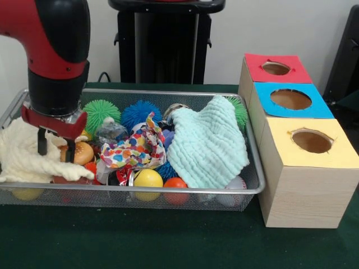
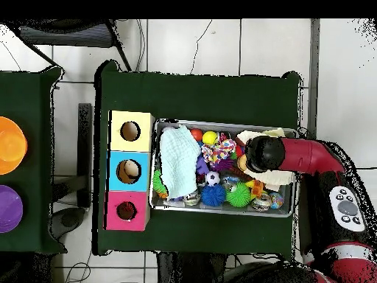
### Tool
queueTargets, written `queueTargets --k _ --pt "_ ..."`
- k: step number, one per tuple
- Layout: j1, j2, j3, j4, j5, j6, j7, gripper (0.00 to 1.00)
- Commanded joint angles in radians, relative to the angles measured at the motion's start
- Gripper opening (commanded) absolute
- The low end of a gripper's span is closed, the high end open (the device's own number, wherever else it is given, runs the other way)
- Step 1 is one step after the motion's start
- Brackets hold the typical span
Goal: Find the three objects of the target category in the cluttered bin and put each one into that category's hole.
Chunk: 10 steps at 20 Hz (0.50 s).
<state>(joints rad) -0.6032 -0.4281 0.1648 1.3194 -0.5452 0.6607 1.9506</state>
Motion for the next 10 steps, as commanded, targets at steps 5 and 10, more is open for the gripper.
queueTargets --k 5,10 --pt "0.021 0.092 -0.023 -0.058 -0.103 -0.112 -0.02 1.0" --pt "0.025 0.079 -0.026 -0.063 -0.111 -0.126 -0.019 1.0"
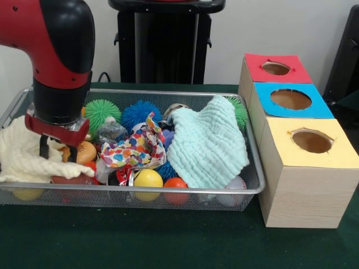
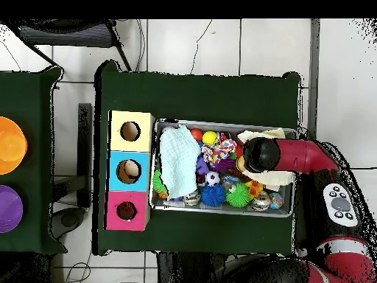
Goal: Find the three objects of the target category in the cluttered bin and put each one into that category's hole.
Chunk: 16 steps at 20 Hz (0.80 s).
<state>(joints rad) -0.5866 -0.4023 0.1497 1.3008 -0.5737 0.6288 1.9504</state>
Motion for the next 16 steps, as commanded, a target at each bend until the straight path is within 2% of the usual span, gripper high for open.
queueTargets --k 1,2,3,6,8,12,16 --pt "0.0 0.052 0.004 -0.039 -0.078 -0.081 -0.045 1.0" --pt "-0.012 0.051 0.021 -0.031 -0.074 -0.064 -0.08 1.0" --pt "-0.016 0.048 0.028 -0.022 -0.079 -0.066 -0.088 0.0" --pt "-0.018 0.036 0.026 0.0 -0.082 -0.081 -0.084 0.0" --pt "0.0 0.017 -0.002 0.021 -0.081 -0.107 -0.019 0.0" --pt "0.028 -0.044 -0.039 0.079 -0.074 -0.112 0.034 0.0" --pt "0.032 -0.135 -0.037 0.149 -0.047 -0.072 -0.007 0.0"
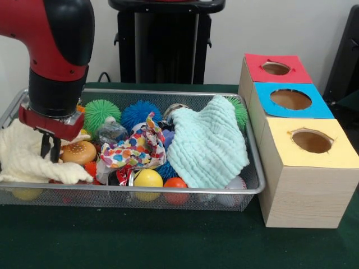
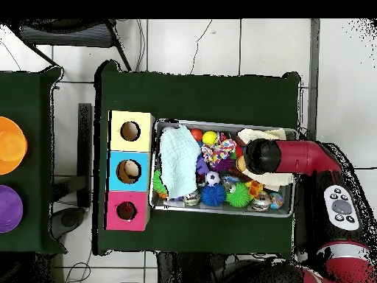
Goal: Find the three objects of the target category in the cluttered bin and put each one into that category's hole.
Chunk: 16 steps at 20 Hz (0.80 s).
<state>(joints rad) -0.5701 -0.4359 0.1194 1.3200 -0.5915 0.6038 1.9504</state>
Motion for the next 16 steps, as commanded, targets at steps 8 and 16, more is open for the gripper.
queueTargets --k 8,16 --pt "-0.051 -0.402 0.109 0.384 0.133 0.081 -0.127 0.0" --pt "-0.016 -0.535 0.1 0.475 0.187 0.115 -0.118 0.0"
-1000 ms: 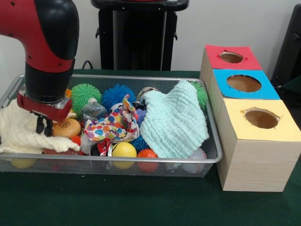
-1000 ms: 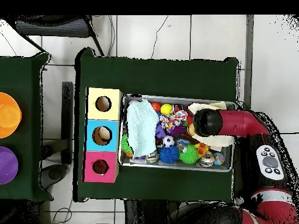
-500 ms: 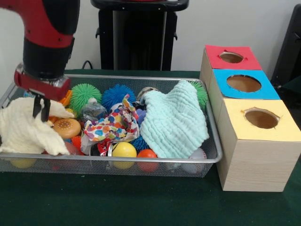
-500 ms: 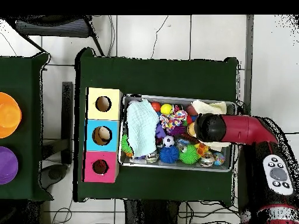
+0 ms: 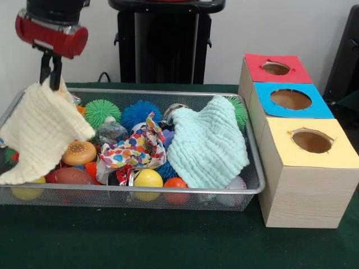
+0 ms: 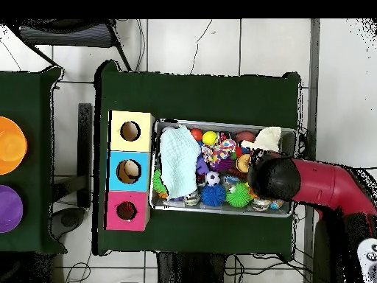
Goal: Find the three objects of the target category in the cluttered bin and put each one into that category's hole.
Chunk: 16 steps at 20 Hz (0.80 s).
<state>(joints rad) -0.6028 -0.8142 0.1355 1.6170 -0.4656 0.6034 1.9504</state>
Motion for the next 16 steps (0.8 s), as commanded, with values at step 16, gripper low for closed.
queueTargets --k 16 --pt "0.048 -0.227 0.045 0.215 0.099 0.158 -0.075 0.0"
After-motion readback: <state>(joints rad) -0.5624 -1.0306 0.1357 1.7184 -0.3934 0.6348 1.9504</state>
